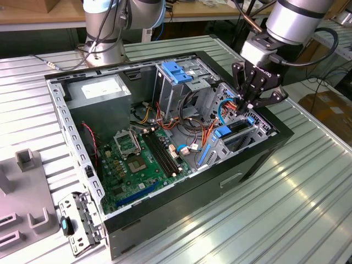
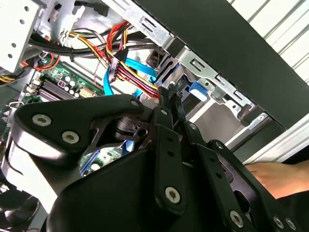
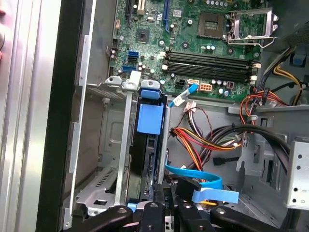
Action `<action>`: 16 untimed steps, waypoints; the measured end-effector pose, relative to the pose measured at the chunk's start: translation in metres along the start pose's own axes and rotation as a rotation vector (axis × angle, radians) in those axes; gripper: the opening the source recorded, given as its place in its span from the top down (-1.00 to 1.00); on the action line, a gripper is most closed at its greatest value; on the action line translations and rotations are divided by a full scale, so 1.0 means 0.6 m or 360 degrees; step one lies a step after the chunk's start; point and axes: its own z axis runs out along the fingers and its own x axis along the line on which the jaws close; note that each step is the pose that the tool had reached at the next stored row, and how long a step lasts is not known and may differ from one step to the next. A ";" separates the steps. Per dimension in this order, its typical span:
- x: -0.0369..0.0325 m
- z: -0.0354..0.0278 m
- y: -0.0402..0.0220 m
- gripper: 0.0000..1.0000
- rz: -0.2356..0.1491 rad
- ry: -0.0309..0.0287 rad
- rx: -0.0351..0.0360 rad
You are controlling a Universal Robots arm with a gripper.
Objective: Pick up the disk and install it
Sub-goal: 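Insert the first disk wire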
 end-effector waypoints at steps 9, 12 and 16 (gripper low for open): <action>0.006 0.000 0.001 0.66 0.0018 -0.00001 0.0000; 0.007 0.001 0.001 0.66 0.0036 -0.00001 -0.0001; 0.011 0.003 0.006 0.66 0.0042 -0.00004 -0.0001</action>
